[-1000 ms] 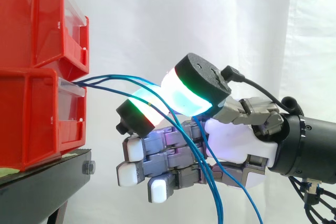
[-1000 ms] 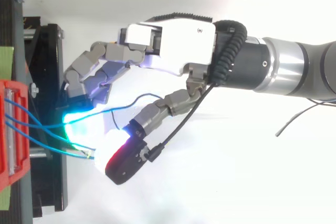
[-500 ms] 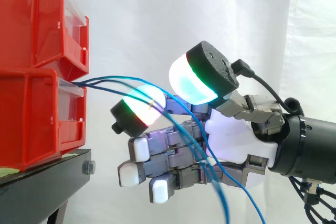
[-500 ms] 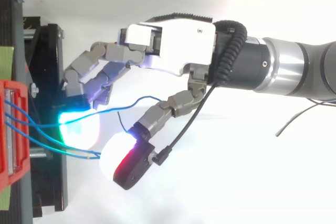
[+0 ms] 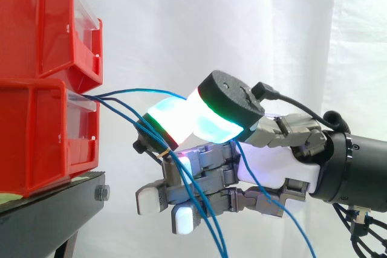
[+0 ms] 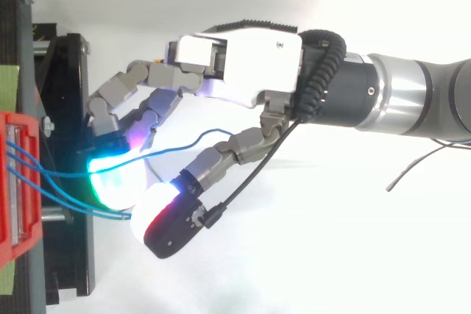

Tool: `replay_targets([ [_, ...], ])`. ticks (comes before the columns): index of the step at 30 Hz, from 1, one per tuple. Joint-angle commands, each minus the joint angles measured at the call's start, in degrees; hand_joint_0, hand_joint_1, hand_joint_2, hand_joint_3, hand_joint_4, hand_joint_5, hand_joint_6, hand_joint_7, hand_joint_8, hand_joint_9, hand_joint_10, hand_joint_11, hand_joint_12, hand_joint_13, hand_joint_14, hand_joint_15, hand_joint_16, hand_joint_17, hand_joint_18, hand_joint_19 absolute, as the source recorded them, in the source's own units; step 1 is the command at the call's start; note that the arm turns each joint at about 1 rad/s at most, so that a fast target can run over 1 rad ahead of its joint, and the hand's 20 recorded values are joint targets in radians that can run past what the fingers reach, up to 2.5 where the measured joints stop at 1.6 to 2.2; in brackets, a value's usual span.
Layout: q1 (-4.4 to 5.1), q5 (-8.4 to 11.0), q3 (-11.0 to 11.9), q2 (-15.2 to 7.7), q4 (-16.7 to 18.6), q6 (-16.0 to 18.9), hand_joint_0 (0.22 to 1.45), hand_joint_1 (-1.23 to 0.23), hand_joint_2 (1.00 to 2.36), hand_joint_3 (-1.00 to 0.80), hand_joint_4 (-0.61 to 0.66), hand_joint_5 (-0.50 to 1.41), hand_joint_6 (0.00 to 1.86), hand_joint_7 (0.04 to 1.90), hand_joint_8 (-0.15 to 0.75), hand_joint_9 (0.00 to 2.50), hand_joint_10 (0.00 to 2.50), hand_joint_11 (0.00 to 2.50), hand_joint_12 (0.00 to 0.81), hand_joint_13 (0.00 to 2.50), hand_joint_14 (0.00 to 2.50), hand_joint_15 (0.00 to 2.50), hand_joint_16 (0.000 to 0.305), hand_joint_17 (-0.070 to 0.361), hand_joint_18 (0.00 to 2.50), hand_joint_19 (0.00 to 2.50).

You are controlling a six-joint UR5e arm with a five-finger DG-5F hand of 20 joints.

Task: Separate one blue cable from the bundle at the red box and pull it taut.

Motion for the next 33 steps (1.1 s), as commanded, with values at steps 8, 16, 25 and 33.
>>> replay_targets([
  [8,0.02,0.00,0.00,0.00,0.03,0.04,0.45,-0.78,1.00,-0.50,0.13,-0.16,0.85,0.96,0.328,1.02,0.03,0.96,0.381,0.84,0.02,0.54,0.054,0.122,0.85,0.68],
  [16,-0.07,-0.09,0.00,0.00,0.03,-0.05,0.54,-0.36,1.00,-0.50,0.12,-0.14,0.76,1.03,0.308,1.10,0.03,0.96,0.353,0.88,0.02,0.57,0.048,0.108,0.83,0.74],
  [25,-0.07,0.00,0.00,0.00,0.03,-0.05,0.61,-0.45,1.01,-0.36,0.10,-0.14,0.77,1.08,0.310,1.10,0.03,0.99,0.352,0.88,0.02,0.59,0.047,0.106,0.82,0.77],
  [33,0.02,0.00,0.00,0.00,0.30,-0.23,0.58,-0.63,1.02,-0.25,0.11,-0.17,0.83,1.05,0.308,1.05,0.03,1.08,0.359,0.86,0.02,0.60,0.049,0.110,0.81,0.77],
])
